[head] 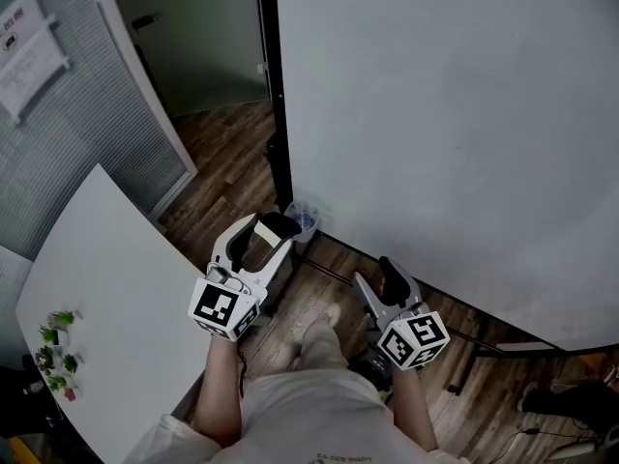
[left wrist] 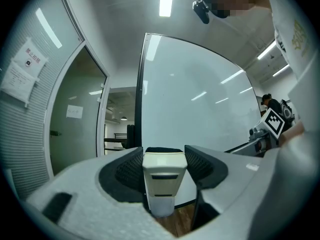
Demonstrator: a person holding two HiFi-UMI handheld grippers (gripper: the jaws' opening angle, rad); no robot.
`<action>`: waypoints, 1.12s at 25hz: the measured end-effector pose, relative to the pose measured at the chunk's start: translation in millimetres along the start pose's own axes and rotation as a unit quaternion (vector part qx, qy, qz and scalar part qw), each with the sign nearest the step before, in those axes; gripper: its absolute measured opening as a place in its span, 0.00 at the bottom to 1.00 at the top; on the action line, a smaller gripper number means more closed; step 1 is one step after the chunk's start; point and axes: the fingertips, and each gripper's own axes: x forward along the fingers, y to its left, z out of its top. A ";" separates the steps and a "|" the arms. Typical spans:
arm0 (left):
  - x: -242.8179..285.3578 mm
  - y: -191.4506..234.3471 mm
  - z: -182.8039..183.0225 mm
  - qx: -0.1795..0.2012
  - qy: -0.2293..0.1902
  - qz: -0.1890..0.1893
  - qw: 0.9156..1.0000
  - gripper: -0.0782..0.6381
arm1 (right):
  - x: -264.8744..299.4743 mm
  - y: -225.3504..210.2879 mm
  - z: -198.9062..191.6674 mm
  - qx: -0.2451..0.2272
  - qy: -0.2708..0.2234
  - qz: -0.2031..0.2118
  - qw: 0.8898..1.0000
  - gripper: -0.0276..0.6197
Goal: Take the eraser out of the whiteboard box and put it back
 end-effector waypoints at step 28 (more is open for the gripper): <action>31.3 18.2 -18.2 -0.007 0.016 -0.015 1.000 0.47 | 23.5 -19.5 -13.2 0.017 0.014 -0.007 1.000 0.45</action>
